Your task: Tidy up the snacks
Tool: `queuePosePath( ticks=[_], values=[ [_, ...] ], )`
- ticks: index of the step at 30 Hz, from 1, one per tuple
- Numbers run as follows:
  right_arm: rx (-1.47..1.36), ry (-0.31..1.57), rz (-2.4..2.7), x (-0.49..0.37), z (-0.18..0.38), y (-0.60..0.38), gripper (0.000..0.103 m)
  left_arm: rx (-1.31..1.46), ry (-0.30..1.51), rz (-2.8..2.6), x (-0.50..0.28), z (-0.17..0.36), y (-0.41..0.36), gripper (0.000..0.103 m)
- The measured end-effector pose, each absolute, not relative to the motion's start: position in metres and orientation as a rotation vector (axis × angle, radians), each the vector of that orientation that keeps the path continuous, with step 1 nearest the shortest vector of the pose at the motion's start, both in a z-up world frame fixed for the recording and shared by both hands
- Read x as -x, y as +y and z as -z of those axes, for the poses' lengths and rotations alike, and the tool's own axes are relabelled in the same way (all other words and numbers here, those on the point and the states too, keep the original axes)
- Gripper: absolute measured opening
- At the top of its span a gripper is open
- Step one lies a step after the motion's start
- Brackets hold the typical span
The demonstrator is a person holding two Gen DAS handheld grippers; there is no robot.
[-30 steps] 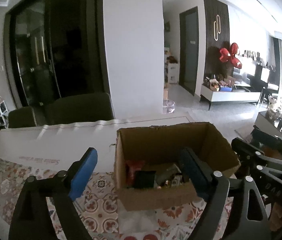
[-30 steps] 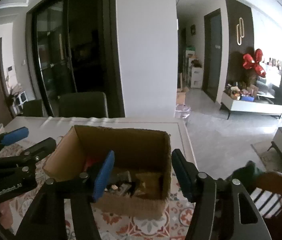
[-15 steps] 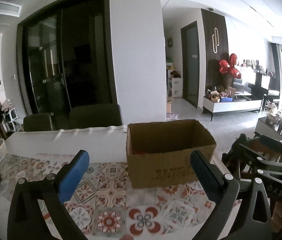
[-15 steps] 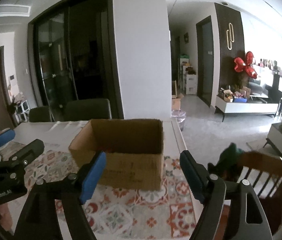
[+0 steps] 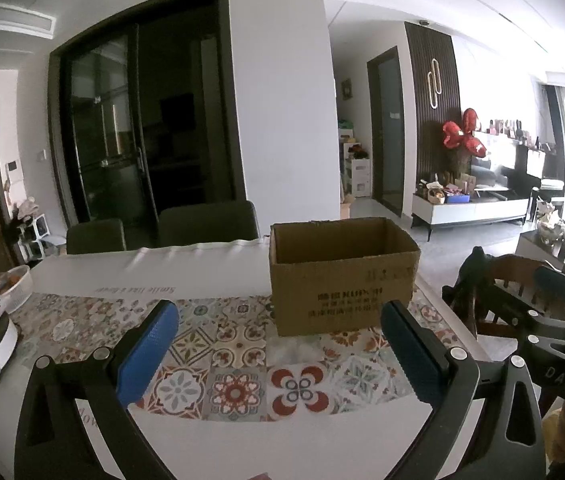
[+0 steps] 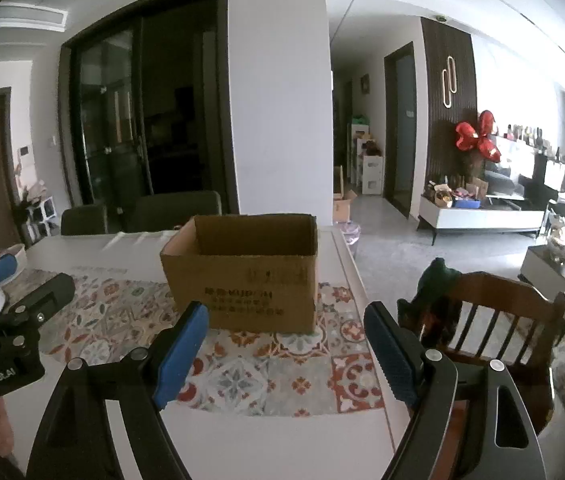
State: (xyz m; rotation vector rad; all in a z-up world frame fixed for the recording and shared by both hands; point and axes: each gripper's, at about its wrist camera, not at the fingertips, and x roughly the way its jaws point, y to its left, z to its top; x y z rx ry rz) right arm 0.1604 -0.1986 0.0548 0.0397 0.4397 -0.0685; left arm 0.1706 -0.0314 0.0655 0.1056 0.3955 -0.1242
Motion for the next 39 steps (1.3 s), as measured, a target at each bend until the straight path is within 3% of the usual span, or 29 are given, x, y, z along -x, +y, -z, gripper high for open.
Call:
queuePosePath(
  ticks=[39],
  values=[
    [-0.056, 0.440, 0.049, -0.098, -0.037, -0.190, 0.081, -0.102, 0.387, 0.164, -0.117, -0.046, -0.028, 0.103]
  ],
)
